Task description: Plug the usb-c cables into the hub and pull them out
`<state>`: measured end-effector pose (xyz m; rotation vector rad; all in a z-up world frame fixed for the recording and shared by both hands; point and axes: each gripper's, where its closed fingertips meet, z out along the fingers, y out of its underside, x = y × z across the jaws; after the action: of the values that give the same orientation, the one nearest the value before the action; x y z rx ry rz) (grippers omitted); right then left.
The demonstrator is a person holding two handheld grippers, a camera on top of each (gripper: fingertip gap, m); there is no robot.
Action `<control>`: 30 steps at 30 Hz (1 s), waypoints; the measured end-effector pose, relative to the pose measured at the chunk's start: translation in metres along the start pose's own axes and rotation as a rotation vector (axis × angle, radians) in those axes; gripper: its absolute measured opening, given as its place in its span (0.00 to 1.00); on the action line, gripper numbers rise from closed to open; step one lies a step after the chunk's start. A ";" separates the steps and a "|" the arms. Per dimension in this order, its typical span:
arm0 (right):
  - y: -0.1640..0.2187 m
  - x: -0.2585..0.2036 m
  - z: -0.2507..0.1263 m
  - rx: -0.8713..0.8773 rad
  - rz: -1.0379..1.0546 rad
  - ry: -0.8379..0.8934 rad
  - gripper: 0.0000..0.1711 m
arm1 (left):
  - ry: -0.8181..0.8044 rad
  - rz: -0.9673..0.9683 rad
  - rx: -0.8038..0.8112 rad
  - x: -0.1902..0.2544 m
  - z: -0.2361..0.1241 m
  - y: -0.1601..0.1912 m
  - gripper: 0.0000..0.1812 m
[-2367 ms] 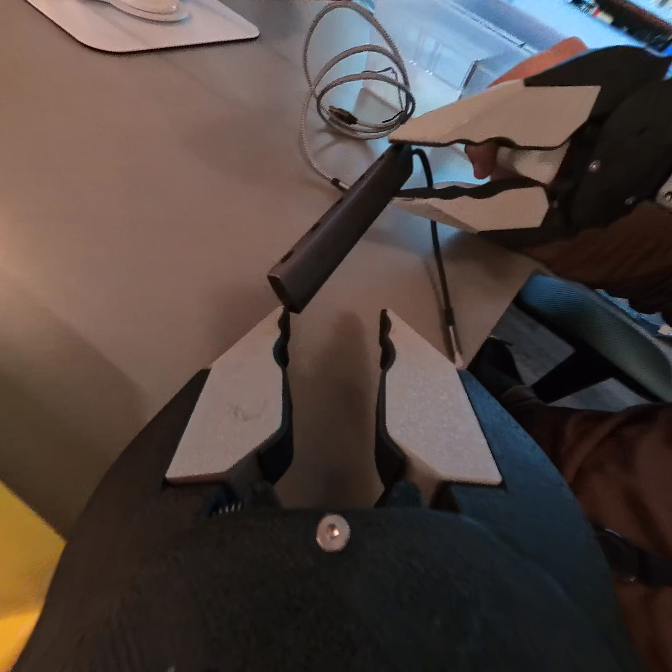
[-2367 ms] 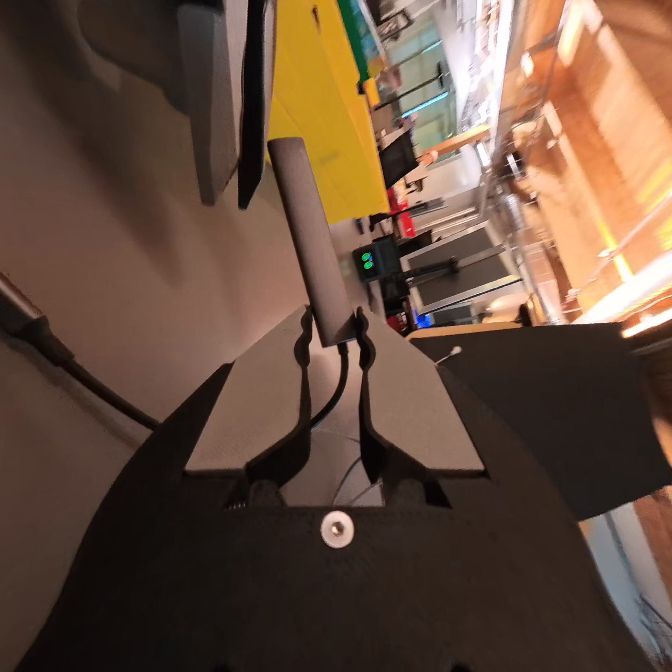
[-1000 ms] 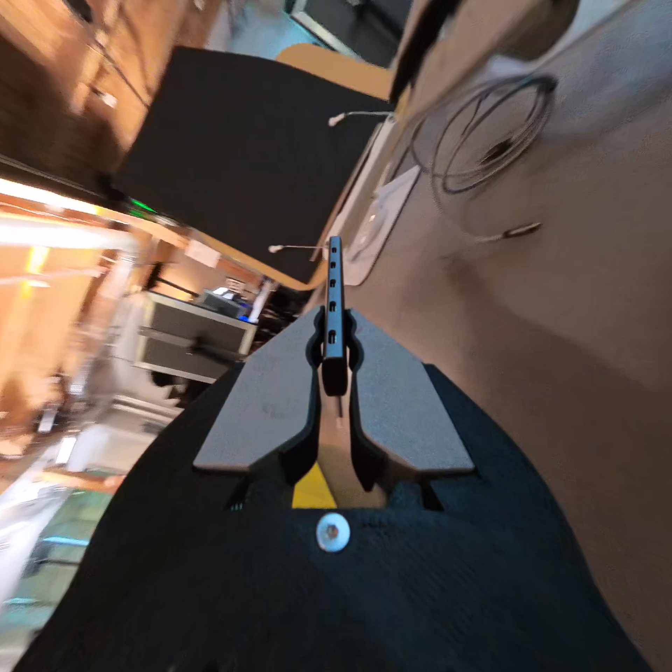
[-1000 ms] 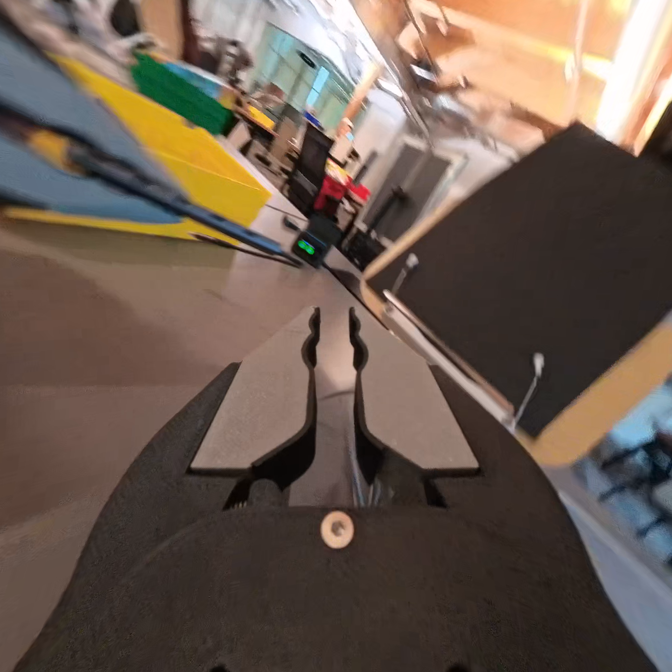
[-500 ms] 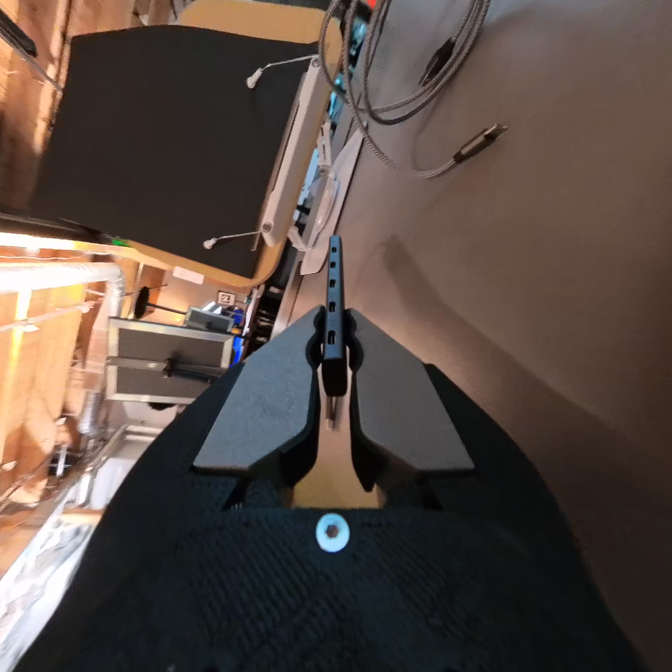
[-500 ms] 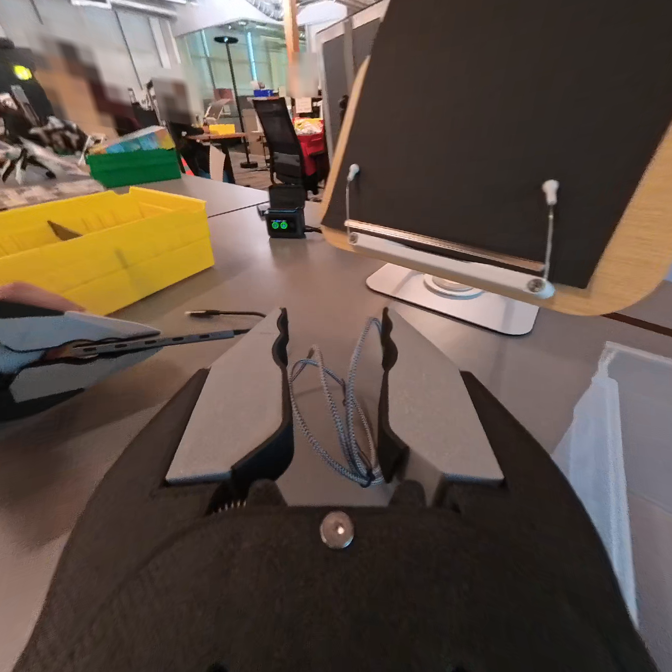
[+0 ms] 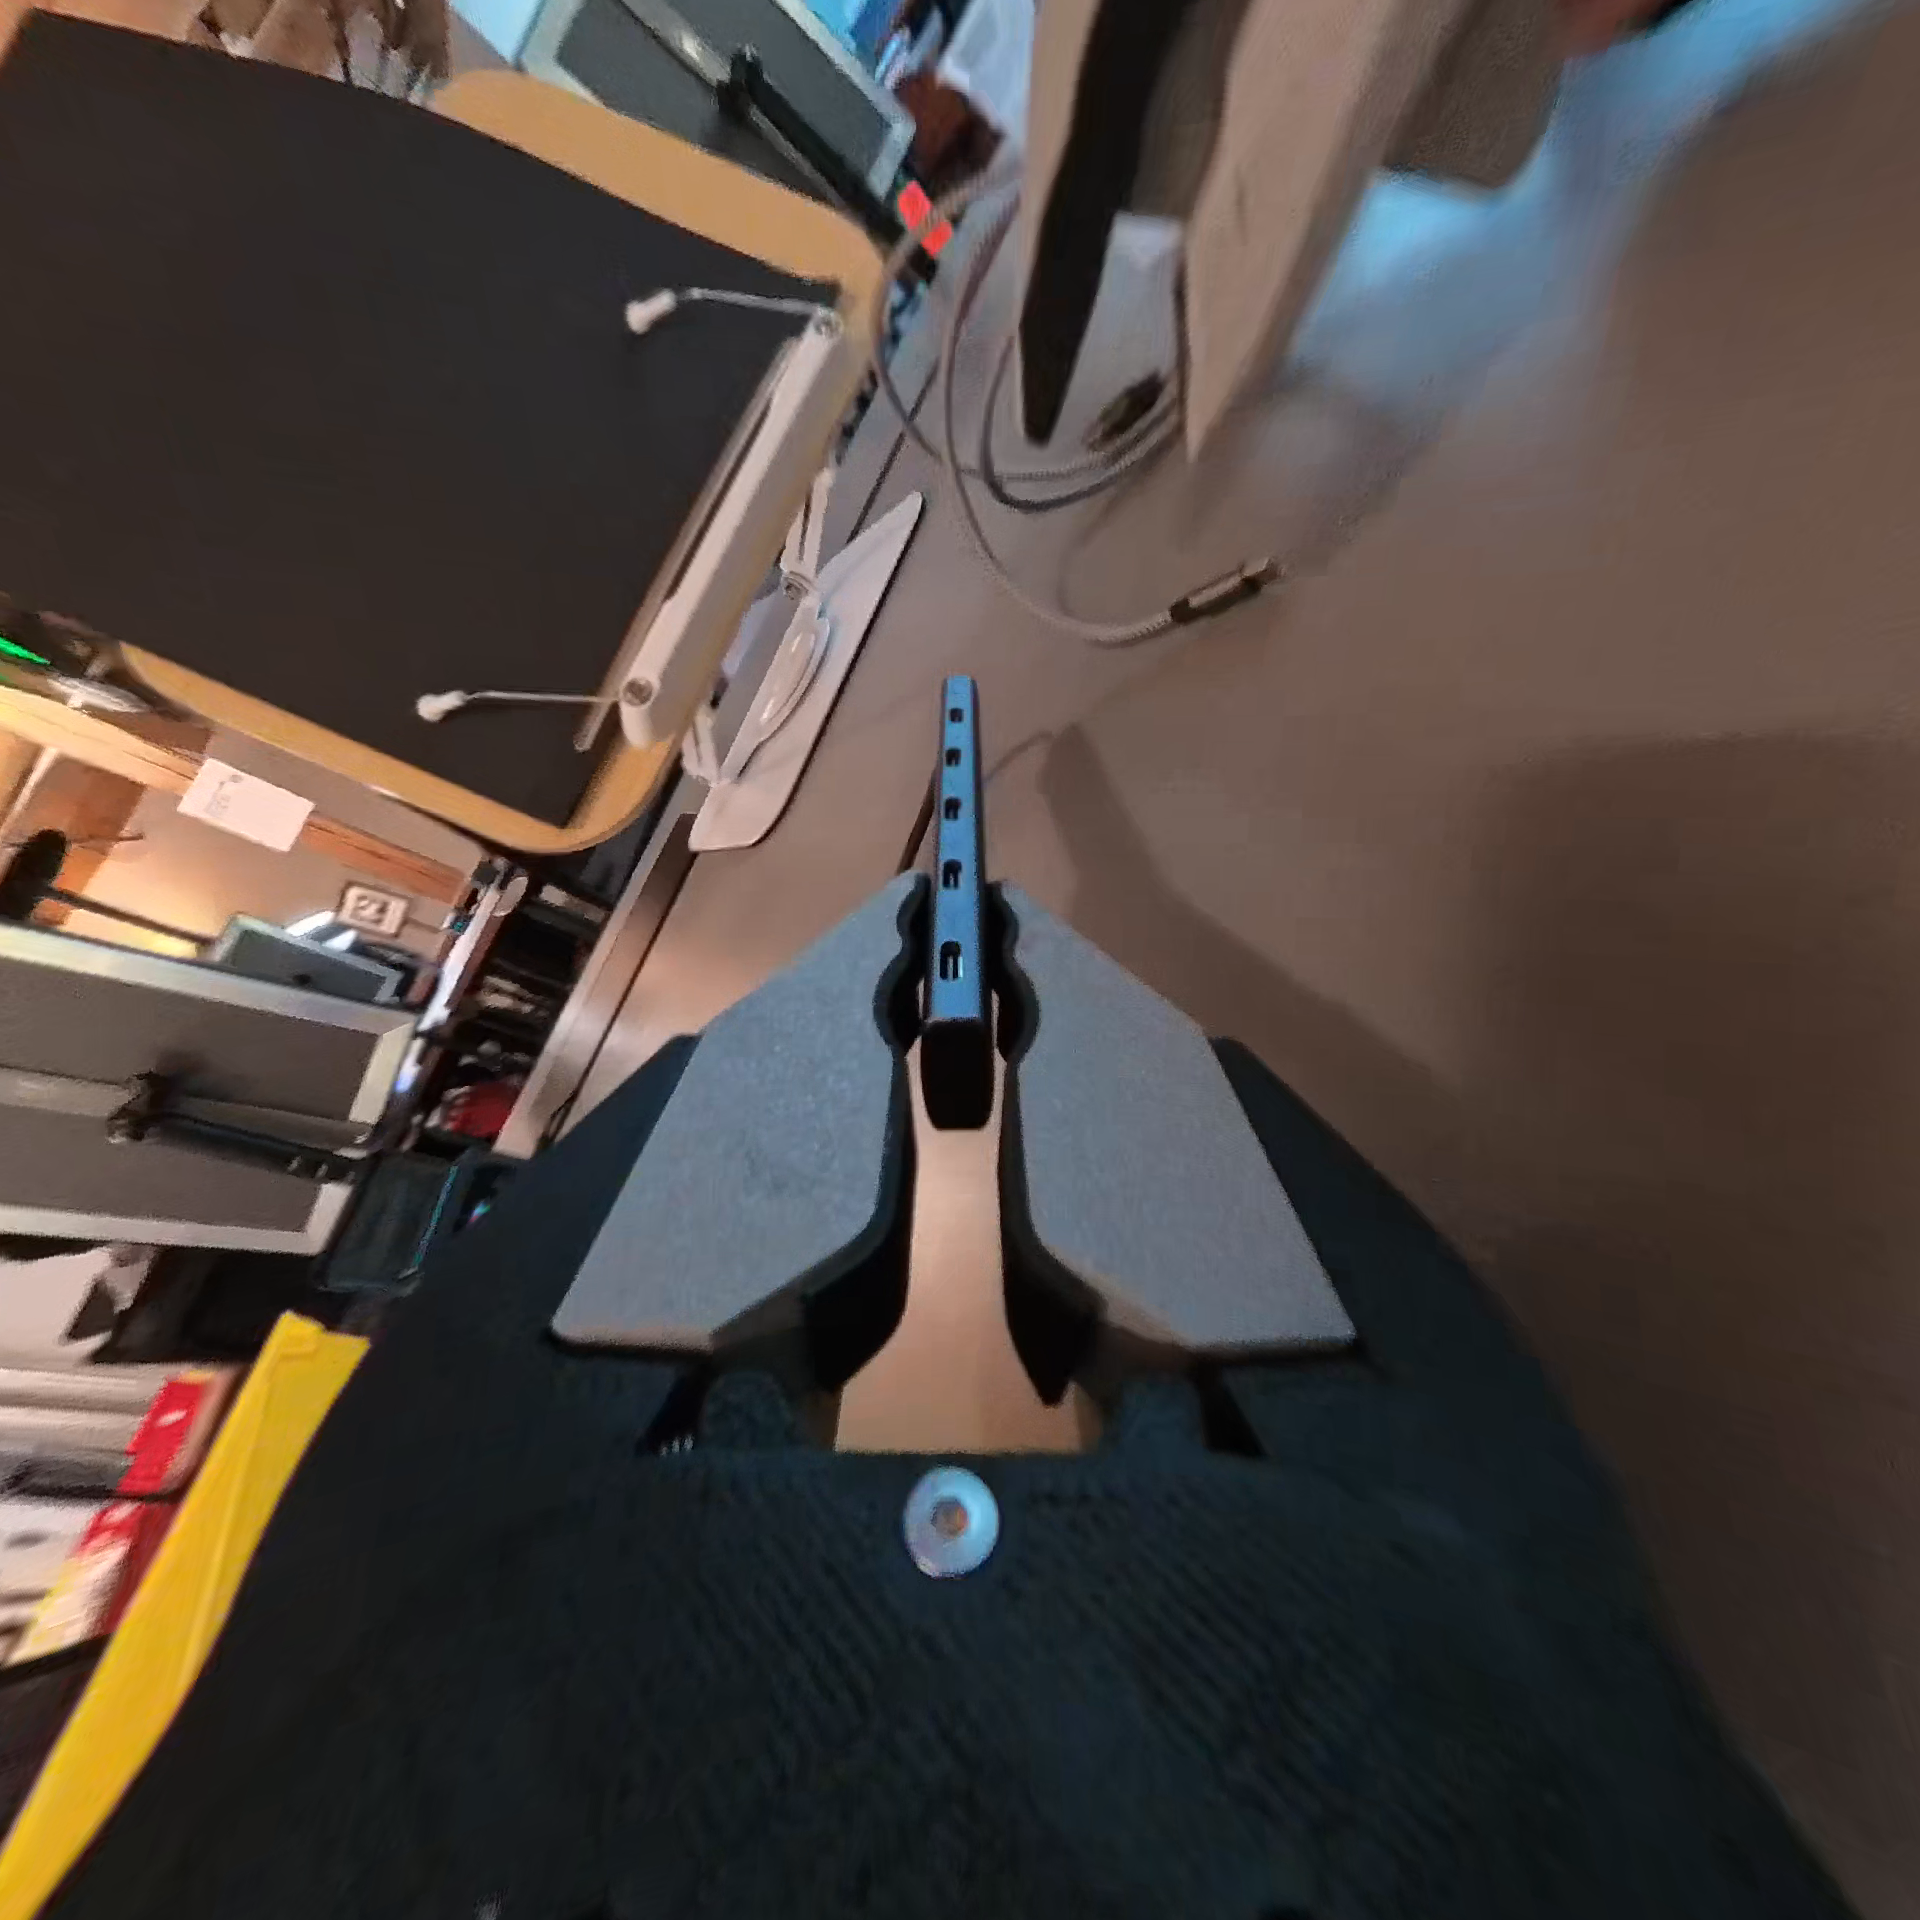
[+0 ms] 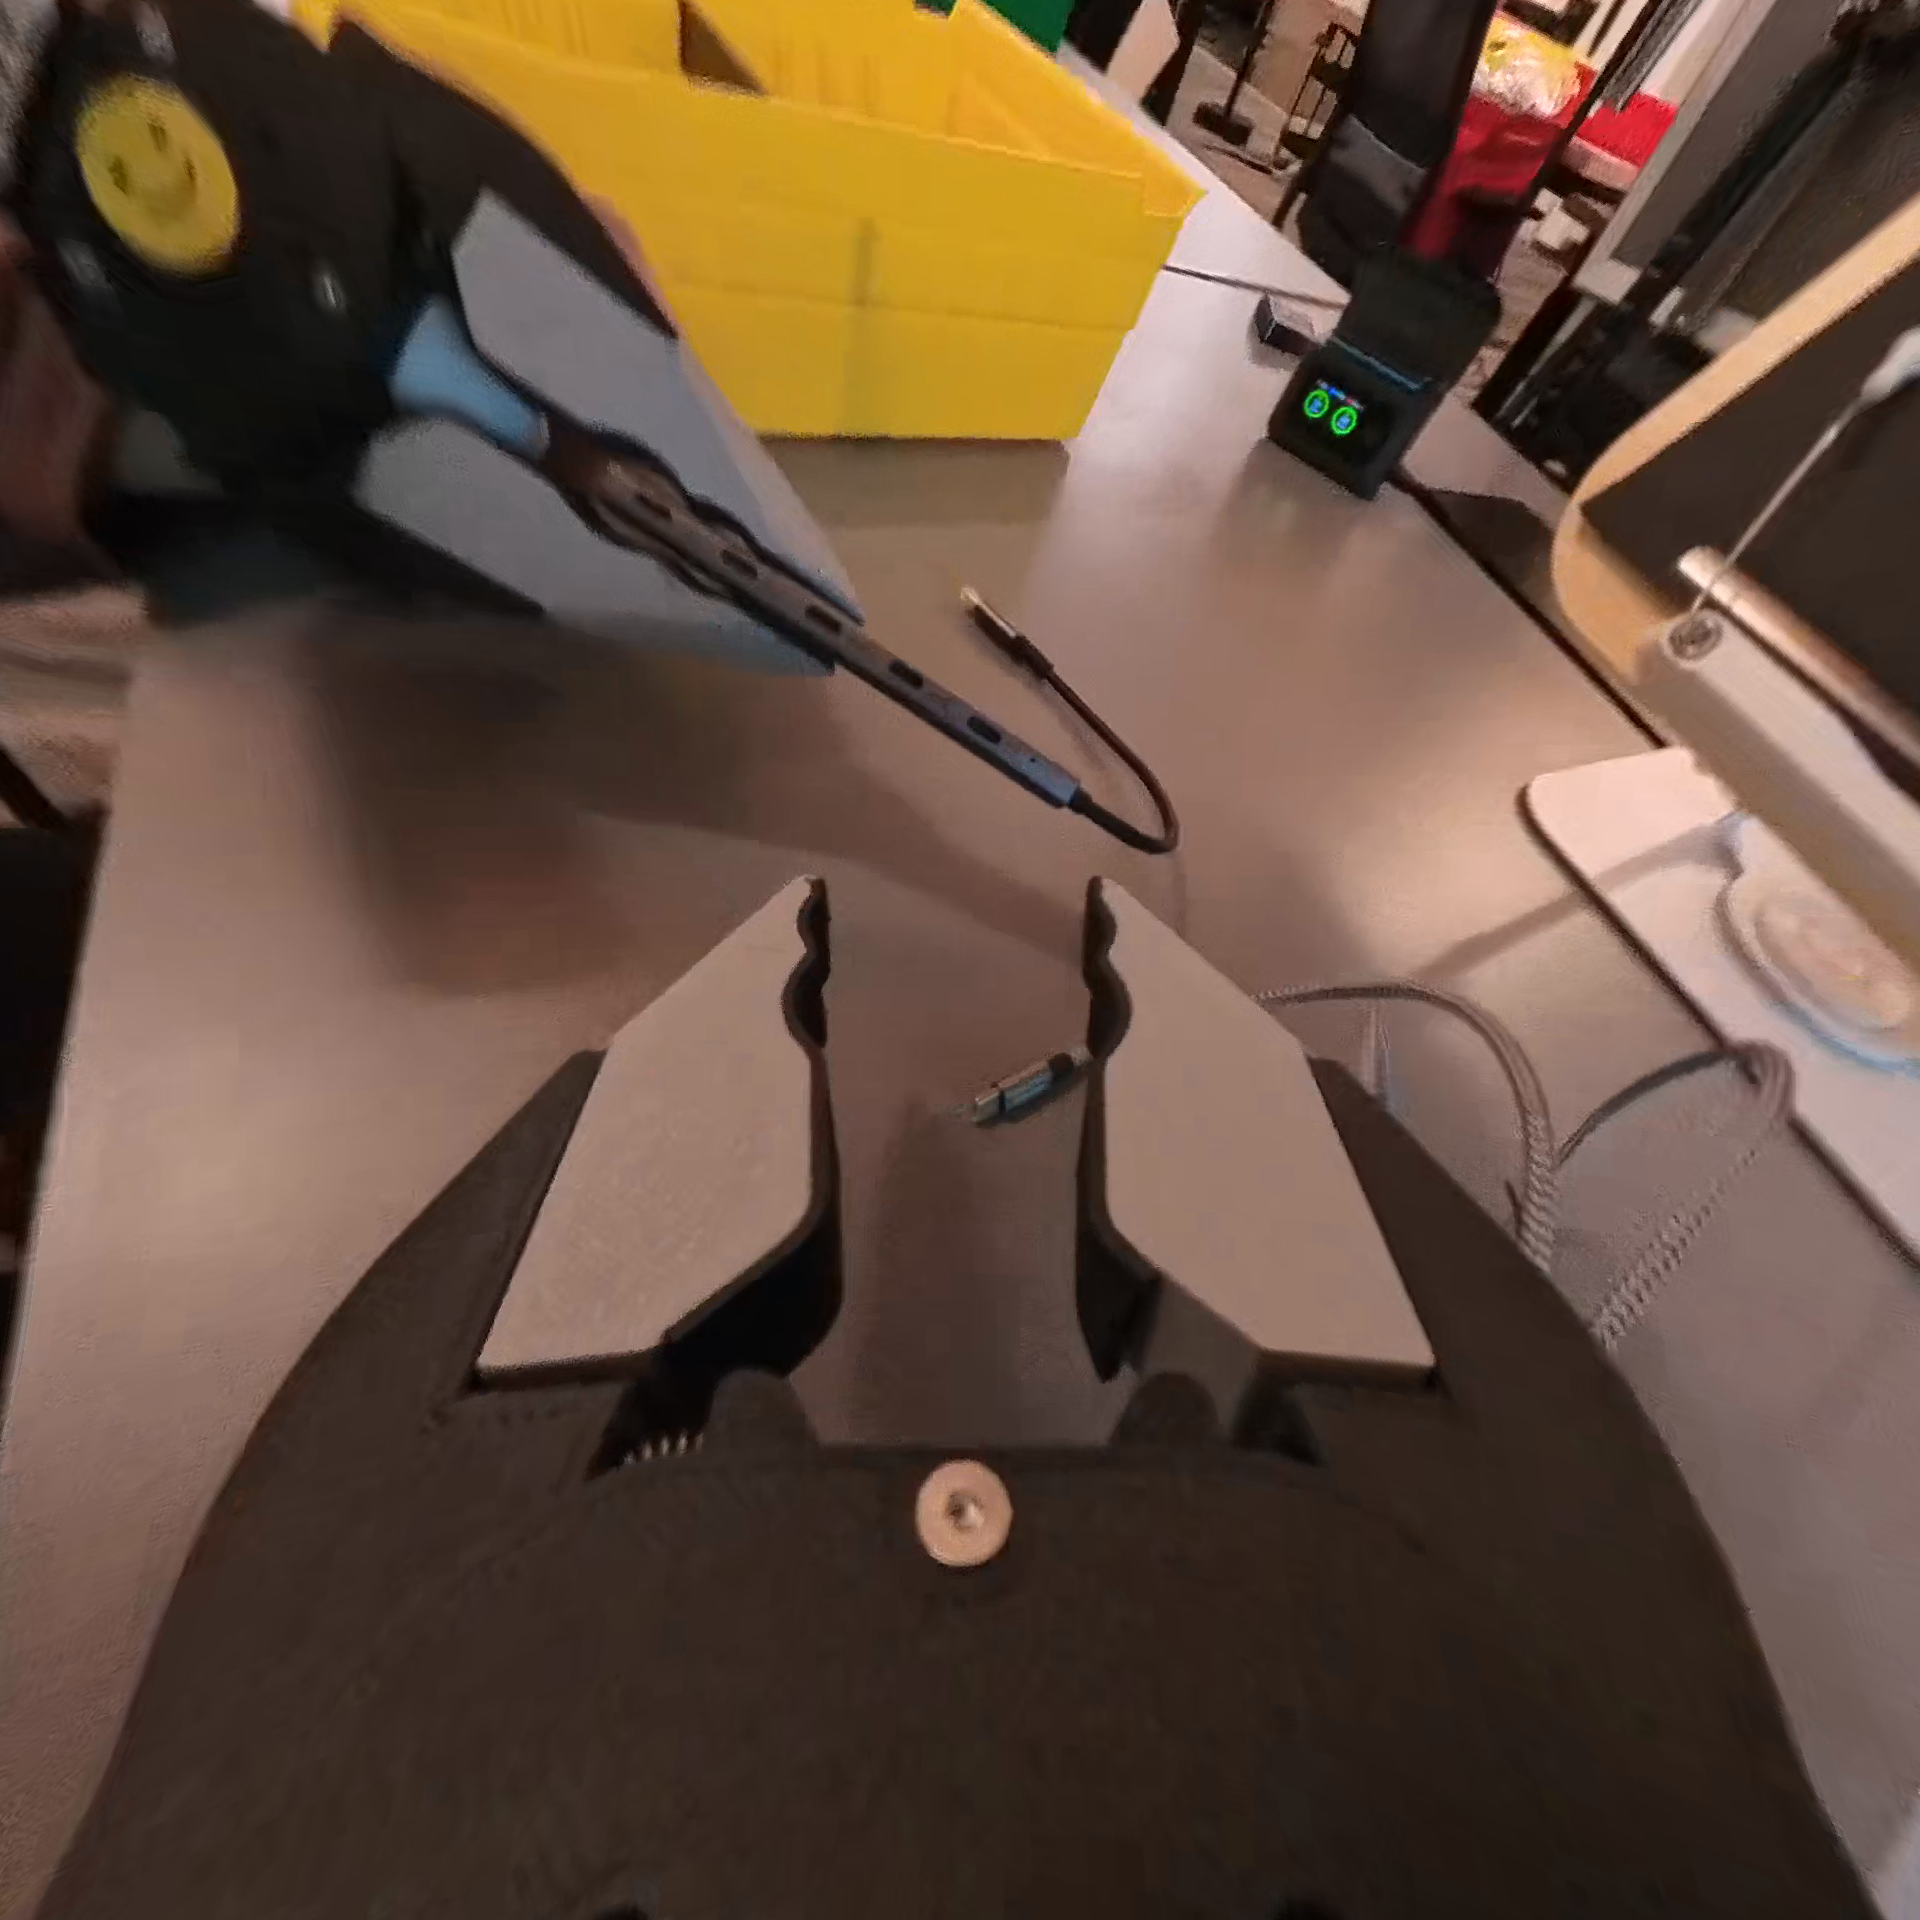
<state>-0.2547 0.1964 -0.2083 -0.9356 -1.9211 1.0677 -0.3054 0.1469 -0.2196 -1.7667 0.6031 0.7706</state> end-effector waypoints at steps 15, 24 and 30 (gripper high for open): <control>0.012 0.005 0.042 -0.228 -0.492 0.312 0.10 | 0.121 -0.011 0.135 0.021 -0.008 -0.027 0.04; 0.013 0.008 0.056 -0.261 -0.560 0.345 0.09 | 0.092 0.004 0.129 0.018 -0.007 -0.027 0.05; 0.014 0.013 0.031 -0.211 -0.360 0.242 0.19 | -0.011 0.114 0.033 0.008 0.000 -0.012 0.04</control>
<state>-0.2841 0.2022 -0.2295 -0.7519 -1.9268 0.5271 -0.2914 0.1509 -0.2179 -1.7081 0.7108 0.8430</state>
